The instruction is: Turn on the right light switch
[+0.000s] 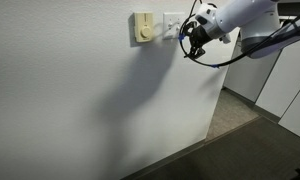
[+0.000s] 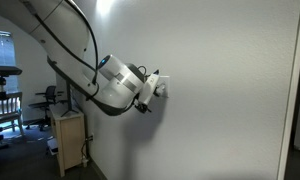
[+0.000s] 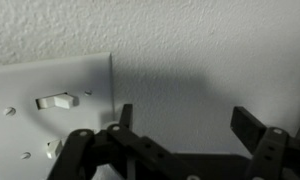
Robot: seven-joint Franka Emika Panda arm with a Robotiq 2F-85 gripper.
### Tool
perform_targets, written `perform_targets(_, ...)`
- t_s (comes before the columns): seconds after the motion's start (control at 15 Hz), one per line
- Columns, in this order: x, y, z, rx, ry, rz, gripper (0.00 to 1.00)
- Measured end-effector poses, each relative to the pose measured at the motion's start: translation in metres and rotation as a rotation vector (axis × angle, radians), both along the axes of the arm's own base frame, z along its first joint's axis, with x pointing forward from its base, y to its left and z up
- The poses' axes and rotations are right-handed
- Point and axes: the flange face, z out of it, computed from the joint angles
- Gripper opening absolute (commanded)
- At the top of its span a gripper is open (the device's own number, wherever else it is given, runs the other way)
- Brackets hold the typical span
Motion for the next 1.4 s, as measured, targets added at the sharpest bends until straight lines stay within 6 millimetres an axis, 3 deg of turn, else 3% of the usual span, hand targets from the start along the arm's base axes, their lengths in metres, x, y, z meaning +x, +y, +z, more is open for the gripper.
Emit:
perform_targets(0.87,0.020,-0.011,0.045,-0.052,-0.075,0.022,1.00)
perform_targets(1.4,0.021,-0.008,0.032,-0.044,-0.053,0.024,1.00)
